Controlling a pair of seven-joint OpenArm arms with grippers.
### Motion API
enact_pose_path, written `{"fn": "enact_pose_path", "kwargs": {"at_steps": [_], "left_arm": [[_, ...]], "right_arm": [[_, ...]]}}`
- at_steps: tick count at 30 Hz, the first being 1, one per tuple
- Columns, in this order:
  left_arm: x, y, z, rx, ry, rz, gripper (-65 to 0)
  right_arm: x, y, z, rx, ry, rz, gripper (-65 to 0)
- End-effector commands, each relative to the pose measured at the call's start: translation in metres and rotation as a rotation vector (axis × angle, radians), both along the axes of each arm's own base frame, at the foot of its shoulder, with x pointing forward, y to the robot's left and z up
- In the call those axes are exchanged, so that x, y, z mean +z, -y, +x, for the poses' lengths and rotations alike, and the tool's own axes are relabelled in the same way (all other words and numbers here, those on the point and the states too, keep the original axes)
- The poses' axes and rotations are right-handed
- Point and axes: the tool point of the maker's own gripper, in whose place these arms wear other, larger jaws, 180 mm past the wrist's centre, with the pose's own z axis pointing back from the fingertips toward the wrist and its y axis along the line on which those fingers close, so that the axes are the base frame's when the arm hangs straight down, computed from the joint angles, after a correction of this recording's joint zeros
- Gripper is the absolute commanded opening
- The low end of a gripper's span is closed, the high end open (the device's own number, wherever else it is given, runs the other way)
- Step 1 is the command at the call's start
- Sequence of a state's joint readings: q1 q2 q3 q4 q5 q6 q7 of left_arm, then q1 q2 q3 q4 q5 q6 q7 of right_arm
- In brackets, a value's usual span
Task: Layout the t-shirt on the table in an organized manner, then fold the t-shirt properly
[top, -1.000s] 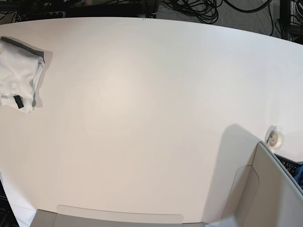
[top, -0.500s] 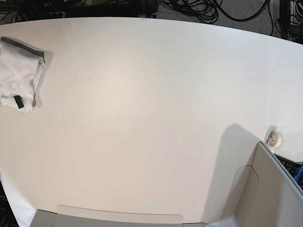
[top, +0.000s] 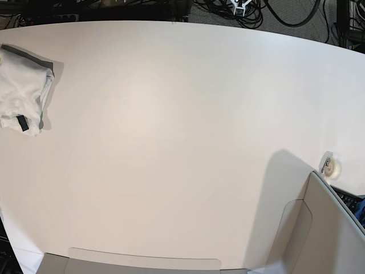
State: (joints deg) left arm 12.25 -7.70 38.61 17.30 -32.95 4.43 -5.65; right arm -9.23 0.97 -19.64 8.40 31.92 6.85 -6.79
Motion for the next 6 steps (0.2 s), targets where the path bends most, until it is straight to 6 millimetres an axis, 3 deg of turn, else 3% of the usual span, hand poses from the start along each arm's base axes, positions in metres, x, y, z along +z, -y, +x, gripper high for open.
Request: {"fn": "enact_pose_path", "kwargs": {"at_steps": [1,6], "left_arm": [[0.0,0.003,0.001,-0.024,0.005,-0.011,-65.0],[0.0,0.006,0.003,-0.064,0.007,-0.019,-65.0]], "right_arm": [[0.001,-0.011,0.004,-0.031,0.011,0.024,-65.0],[0.002,-0.029,0.006,-0.083,0.013,0.045,-65.0]]}}
